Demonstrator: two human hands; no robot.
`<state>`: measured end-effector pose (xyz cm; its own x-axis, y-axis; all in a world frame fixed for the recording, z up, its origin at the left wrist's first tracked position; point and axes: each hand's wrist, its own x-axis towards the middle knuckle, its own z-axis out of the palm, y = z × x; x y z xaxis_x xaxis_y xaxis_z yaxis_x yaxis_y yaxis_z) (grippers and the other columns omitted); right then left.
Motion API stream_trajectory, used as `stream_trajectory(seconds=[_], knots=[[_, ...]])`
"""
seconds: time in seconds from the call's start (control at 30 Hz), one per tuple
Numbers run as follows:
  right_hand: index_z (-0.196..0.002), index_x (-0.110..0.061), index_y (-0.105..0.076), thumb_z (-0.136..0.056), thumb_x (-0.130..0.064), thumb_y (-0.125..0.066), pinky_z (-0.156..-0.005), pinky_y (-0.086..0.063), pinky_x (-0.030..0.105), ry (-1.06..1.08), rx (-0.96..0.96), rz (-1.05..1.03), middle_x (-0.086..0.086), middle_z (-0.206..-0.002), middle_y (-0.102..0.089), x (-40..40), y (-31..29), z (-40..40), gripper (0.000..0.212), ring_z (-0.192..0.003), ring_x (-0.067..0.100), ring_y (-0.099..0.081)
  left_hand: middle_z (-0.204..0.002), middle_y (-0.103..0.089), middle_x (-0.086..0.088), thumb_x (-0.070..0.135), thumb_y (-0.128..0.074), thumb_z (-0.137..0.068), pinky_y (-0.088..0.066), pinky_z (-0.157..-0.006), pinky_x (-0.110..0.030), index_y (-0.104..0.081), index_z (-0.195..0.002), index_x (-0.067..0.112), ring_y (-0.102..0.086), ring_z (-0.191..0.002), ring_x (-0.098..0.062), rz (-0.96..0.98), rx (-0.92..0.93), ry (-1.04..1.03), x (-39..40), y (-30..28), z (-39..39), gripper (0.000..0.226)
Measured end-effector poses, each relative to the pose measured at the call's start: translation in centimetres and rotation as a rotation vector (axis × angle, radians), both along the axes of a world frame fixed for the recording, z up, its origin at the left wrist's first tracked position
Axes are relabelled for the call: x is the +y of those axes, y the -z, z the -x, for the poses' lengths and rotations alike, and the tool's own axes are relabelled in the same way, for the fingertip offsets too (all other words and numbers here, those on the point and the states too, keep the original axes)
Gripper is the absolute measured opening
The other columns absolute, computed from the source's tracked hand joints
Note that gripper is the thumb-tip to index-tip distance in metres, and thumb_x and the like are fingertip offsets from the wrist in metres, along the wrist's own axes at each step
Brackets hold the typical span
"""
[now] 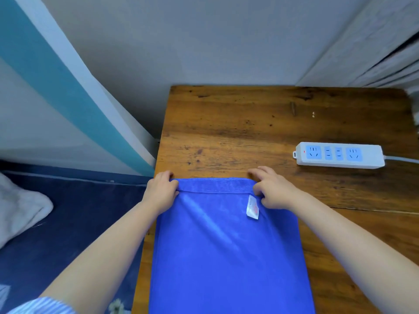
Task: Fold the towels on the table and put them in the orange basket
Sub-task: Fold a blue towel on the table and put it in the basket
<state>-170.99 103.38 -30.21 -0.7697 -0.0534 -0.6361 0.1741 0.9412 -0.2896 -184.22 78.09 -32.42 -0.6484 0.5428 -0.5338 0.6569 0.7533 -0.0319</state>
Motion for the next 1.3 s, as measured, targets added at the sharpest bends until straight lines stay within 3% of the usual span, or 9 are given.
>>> stream_trajectory(seconds=[0.1, 0.2, 0.43, 0.63, 0.8, 0.9, 1.03, 1.17, 1.3], knots=[[-0.074, -0.021, -0.054, -0.077, -0.007, -0.056, -0.099, -0.028, 0.031, -0.012, -0.036, 0.095, -0.001, -0.145, -0.032, -0.3, 0.6, 1.4, 0.014, -0.134, 0.022, -0.021, -0.130, -0.043, -0.008, 0.030, -0.043, -0.094, -0.037, -0.090, -0.035, -0.058, -0.108, 0.013, -0.042, -0.117, -0.026, 0.026, 0.000, -0.050, 0.0, -0.1, 0.3, 0.027], [-0.073, -0.020, -0.053, -0.078, -0.008, -0.057, -0.084, -0.027, 0.028, -0.061, -0.031, 0.123, 0.000, -0.110, -0.049, -0.6, 1.0, 1.9, 0.014, -0.116, 0.021, -0.035, -0.116, -0.051, -0.006, 0.032, -0.043, -0.095, -0.036, -0.087, -0.033, -0.058, -0.106, 0.014, -0.042, -0.111, -0.024, 0.019, -0.005, -0.035, -0.3, -0.3, 0.7, 0.026], [-0.073, -0.023, -0.052, -0.078, -0.013, -0.056, -0.073, -0.027, 0.026, -0.228, 0.004, 0.041, -0.014, -0.070, -0.031, 0.5, -1.0, 1.4, 0.012, -0.089, 0.017, -0.037, -0.108, -0.059, -0.003, 0.031, -0.040, -0.097, -0.036, -0.083, -0.030, -0.057, -0.099, 0.013, -0.046, -0.105, -0.022, -0.077, 0.001, 0.021, -1.6, -1.8, 0.5, 0.024], [-0.073, -0.023, -0.053, -0.084, -0.029, -0.059, -0.070, -0.031, 0.026, -0.146, -0.060, -0.038, -0.010, -0.074, -0.043, 2.6, -3.4, -0.4, 0.014, -0.086, 0.011, -0.038, -0.095, -0.060, -0.008, 0.027, -0.039, -0.098, -0.035, -0.076, -0.029, -0.055, -0.091, 0.009, -0.049, -0.095, -0.022, -0.188, -0.084, -0.065, -3.0, -4.2, -0.2, 0.024], [-0.084, -0.019, -0.054, -0.086, -0.022, -0.052, -0.069, -0.036, 0.025, -0.153, -0.015, -0.219, 0.002, -0.096, -0.057, 2.8, -3.7, -2.1, 0.004, -0.092, 0.016, -0.045, -0.078, -0.047, 0.001, 0.033, -0.035, -0.098, -0.032, -0.065, -0.025, -0.043, -0.078, 0.017, -0.038, -0.076, -0.013, -0.165, -0.022, 0.008, -3.1, -5.4, -1.3, 0.028], [-0.096, -0.016, -0.057, -0.086, -0.022, -0.047, -0.070, -0.034, 0.025, -0.189, 0.036, -0.338, 0.003, -0.105, -0.061, 2.8, -3.2, -2.7, 0.016, -0.100, 0.020, -0.049, -0.079, -0.051, 0.001, 0.038, -0.033, -0.098, -0.032, -0.062, -0.024, -0.042, -0.077, 0.019, -0.041, -0.075, -0.012, -0.143, 0.046, 0.021, -3.1, -5.3, -1.6, 0.030], [-0.076, -0.018, -0.041, -0.088, -0.013, -0.043, -0.066, -0.037, 0.028, -0.056, 0.076, -0.258, 0.008, -0.103, -0.059, 3.2, -2.9, -3.2, 0.014, -0.082, 0.020, -0.048, -0.094, -0.060, -0.004, 0.036, -0.030, -0.099, -0.037, -0.066, -0.027, -0.046, -0.084, 0.016, -0.050, -0.090, -0.018, -0.157, 0.112, 0.001, -3.7, -4.9, -1.9, 0.029], [-0.085, -0.016, -0.037, -0.094, -0.015, -0.039, -0.067, -0.041, 0.035, 0.019, 0.124, -0.193, 0.009, -0.102, -0.057, 3.2, -2.8, -4.1, 0.010, -0.089, 0.026, -0.056, -0.099, -0.055, -0.005, 0.028, -0.030, -0.100, -0.039, -0.071, -0.030, -0.048, -0.094, 0.011, -0.047, -0.095, -0.021, -0.216, 0.109, -0.003, -4.4, -4.7, -2.2, 0.026], [-0.087, -0.018, -0.039, -0.097, -0.021, -0.035, -0.066, -0.039, 0.032, 0.009, 0.146, -0.212, 0.009, -0.104, -0.058, 2.9, -3.1, -5.2, 0.011, -0.091, 0.025, -0.057, -0.085, -0.048, -0.002, 0.030, -0.029, -0.099, -0.035, -0.063, -0.028, -0.035, -0.081, 0.016, -0.051, -0.088, -0.022, -0.246, 0.109, -0.010, -5.0, -4.9, -2.6, 0.024]])
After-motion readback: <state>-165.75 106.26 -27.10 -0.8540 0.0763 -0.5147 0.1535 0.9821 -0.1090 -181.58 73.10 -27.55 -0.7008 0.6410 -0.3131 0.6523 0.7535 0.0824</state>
